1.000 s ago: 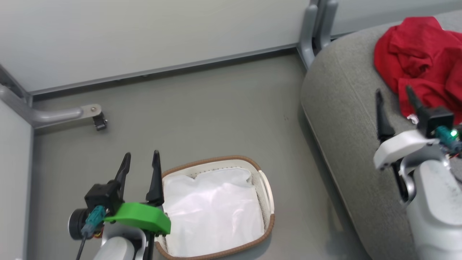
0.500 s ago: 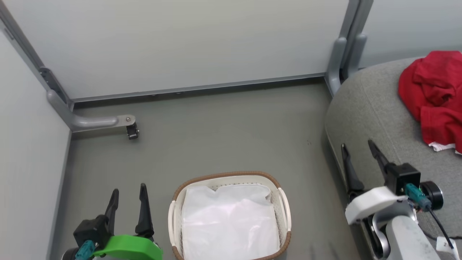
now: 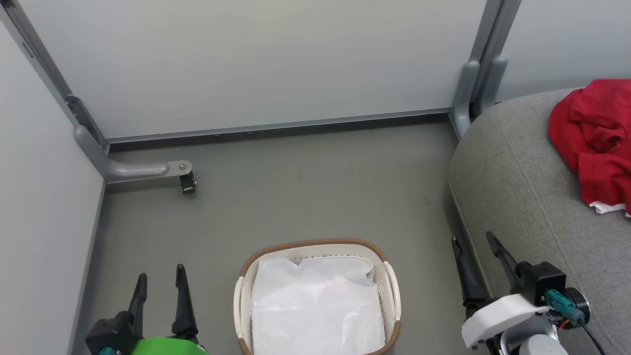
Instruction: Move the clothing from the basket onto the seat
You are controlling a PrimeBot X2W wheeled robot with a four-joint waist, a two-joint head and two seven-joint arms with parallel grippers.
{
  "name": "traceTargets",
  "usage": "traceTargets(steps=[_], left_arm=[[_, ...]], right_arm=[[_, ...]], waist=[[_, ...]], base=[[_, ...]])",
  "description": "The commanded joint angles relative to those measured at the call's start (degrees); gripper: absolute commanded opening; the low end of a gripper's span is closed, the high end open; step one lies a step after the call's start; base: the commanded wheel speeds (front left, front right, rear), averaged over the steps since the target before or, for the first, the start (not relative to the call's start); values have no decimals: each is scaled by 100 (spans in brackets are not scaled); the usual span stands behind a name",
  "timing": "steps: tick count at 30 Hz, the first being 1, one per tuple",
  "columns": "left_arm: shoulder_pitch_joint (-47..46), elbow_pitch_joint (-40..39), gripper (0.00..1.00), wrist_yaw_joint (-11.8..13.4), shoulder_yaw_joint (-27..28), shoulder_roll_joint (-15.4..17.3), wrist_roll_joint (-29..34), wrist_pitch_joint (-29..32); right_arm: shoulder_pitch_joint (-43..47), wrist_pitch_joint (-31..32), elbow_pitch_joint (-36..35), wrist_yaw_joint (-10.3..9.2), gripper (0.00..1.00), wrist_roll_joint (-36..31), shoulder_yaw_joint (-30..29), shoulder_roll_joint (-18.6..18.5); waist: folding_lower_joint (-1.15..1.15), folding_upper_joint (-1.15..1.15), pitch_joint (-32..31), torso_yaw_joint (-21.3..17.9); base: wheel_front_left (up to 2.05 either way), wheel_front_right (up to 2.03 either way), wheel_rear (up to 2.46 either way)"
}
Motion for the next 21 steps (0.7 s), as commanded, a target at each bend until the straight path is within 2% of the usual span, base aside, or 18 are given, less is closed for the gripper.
traceTargets(steps=[1,21], left_arm=[[117,-39,100,-49,71,-41,86,-4],[113,273,100,-273,252,-238,247,-4]], right_arm=[[49,-13,-41,-8,100,42,20,-23],[45,-13,-58,-8,100,123,54,-23]], waist=[[0,0,2,-26],[0,0,-10,-36]], base=[[0,0,0],[0,0,0]])
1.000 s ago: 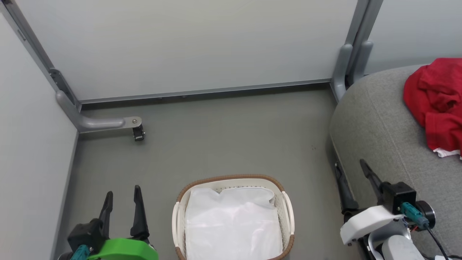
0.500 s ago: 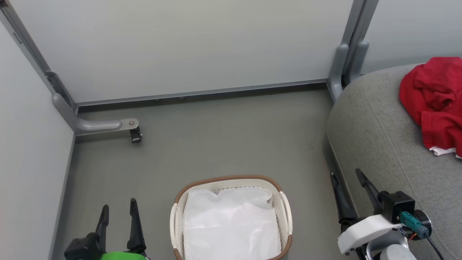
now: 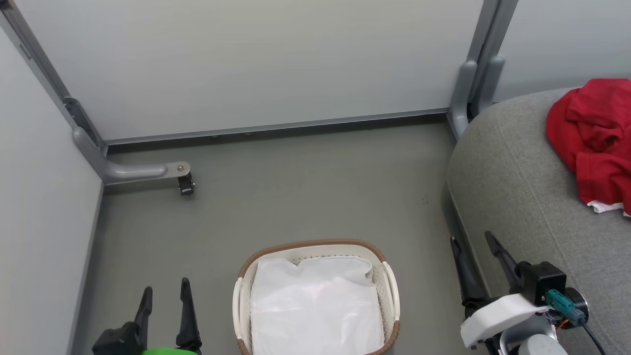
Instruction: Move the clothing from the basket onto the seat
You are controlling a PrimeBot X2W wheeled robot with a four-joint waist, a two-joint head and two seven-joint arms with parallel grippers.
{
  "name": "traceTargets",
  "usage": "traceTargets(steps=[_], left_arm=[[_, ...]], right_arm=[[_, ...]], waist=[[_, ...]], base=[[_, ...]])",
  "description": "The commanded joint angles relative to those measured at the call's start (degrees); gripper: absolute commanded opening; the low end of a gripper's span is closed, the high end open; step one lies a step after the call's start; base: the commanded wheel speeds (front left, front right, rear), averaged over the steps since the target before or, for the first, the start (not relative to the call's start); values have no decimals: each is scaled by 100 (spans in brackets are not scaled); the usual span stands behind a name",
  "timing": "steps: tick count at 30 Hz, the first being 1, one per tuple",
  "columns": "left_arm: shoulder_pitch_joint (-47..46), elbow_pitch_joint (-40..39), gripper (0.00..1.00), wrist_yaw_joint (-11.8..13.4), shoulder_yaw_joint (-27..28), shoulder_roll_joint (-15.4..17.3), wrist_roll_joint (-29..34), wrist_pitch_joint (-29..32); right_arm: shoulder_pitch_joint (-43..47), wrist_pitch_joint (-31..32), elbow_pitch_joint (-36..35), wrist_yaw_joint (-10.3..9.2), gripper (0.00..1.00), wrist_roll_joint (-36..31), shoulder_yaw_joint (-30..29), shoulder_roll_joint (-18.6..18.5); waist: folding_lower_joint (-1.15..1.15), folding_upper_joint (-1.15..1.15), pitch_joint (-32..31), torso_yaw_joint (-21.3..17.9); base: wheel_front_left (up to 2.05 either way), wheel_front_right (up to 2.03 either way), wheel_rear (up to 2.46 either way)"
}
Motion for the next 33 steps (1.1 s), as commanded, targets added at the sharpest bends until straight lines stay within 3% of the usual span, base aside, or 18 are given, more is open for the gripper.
traceTargets(steps=[1,2,6,33], left_arm=[[-74,31,100,-27,34,-27,5,-4],[-8,12,0,-3,21,-3,4,0],[0,187,0,-4,18,-4,-29,13],[-419,136,0,-297,469,-41,-2449,755]], right_arm=[[34,-13,3,-8,100,44,16,-23],[0,0,2,0,0,6,11,0],[58,8,149,0,0,41,13,24],[-55,669,12,-2,0,2877,-291,-65]], waist=[[0,0,3,8],[0,0,4,8],[0,0,3,8],[0,0,3,-7]], base=[[0,0,0],[0,0,0],[0,0,0],[0,0,0]])
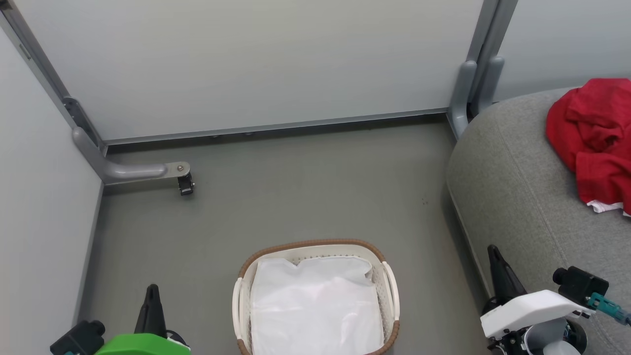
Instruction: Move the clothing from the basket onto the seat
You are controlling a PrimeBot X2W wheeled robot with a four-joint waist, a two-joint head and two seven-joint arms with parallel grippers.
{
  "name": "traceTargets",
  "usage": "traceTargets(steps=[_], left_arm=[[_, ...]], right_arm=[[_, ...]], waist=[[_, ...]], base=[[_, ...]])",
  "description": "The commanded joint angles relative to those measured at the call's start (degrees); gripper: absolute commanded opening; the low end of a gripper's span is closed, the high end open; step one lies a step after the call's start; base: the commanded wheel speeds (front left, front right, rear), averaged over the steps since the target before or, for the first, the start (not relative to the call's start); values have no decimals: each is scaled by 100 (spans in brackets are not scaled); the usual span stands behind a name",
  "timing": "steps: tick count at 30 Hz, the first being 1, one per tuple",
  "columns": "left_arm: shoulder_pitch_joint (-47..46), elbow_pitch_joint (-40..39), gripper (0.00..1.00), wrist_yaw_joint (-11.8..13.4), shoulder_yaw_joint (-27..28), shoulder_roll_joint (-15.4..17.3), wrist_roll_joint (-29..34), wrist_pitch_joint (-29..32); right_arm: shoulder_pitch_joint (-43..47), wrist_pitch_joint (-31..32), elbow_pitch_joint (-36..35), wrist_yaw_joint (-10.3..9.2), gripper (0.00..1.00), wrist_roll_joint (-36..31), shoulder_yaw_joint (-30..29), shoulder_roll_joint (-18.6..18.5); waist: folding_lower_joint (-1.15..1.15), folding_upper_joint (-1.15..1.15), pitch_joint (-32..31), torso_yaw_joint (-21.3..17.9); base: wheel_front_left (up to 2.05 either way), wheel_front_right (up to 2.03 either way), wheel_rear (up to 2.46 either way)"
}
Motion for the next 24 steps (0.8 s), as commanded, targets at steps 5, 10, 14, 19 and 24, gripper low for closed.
traceTargets(steps=[5,10,14,19,24], left_arm=[[-238,-87,0,-85,103,0,-478,143],[-297,-94,0,-124,167,-4,-820,246],[-344,-100,0,-157,211,-8,-1077,327],[-389,-107,0,-196,269,-13,-1375,419],[-445,-114,0,-230,328,-17,-1670,508]], right_arm=[[-163,119,-117,-2,0,542,-85,-59],[-178,219,-136,-2,0,936,-133,-67],[-188,296,-150,-3,0,1229,-171,-72],[-195,382,-166,-3,0,1573,-218,-77],[-209,475,-181,-3,0,1915,-267,-81]], waist=[[0,0,0,-3],[0,0,0,-5],[0,0,0,-8],[0,0,-1,-10],[0,0,-1,-13]], base=[[0,0,0],[0,0,0],[0,0,0],[0,0,0],[0,0,0]])
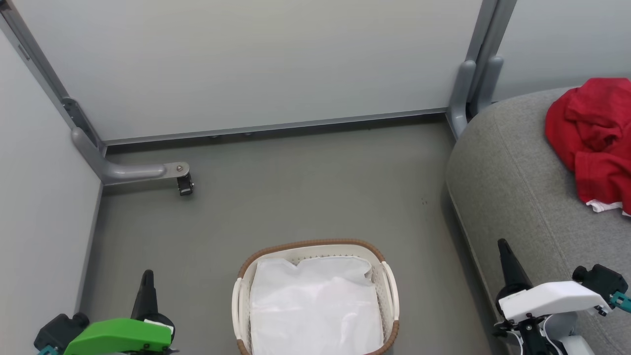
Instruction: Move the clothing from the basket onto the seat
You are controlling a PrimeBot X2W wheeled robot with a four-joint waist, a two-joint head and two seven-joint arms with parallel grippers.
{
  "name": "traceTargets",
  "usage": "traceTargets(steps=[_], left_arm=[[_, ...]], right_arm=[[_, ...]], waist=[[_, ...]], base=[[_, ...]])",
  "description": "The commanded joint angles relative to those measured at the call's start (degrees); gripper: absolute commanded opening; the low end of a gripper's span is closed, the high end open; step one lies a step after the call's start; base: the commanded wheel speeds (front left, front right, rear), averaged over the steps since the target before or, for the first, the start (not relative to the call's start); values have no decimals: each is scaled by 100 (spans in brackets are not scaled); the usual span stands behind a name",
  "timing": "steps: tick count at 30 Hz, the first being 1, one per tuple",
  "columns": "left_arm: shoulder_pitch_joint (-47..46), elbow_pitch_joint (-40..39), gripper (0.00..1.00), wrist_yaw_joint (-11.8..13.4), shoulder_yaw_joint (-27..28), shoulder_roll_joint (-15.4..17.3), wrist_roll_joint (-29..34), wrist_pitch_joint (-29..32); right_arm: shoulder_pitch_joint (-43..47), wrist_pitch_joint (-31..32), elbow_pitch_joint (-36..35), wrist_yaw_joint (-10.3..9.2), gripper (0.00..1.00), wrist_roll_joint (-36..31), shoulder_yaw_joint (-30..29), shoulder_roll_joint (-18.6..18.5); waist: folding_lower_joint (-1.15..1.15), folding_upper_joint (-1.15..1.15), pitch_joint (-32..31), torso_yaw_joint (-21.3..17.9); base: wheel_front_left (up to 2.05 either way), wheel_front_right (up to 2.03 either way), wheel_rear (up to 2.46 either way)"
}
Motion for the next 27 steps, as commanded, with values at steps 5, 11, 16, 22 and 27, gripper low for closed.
traceTargets(steps=[5,11,16,22,27], left_arm=[[-209,-73,0,-71,100,11,-363,101],[-272,-80,0,-110,158,6,-681,196],[-307,-84,0,-137,212,1,-936,280],[-363,-91,0,-174,263,-3,-1224,366],[-398,-97,0,-205,302,-7,-1450,437]], right_arm=[[-123,113,-98,-3,0,421,-78,-57],[-140,209,-112,-3,0,781,-130,-59],[-155,288,-124,-4,0,1073,-175,-59],[-165,375,-138,-4,0,1400,-225,-60],[-172,453,-150,-4,0,1663,-264,-60]], waist=[[0,0,0,-3],[0,0,0,-6],[0,0,0,-8],[0,0,-1,-11],[0,0,-1,-14]], base=[[0,0,0],[0,0,0],[0,0,0],[0,0,0],[0,0,0]])
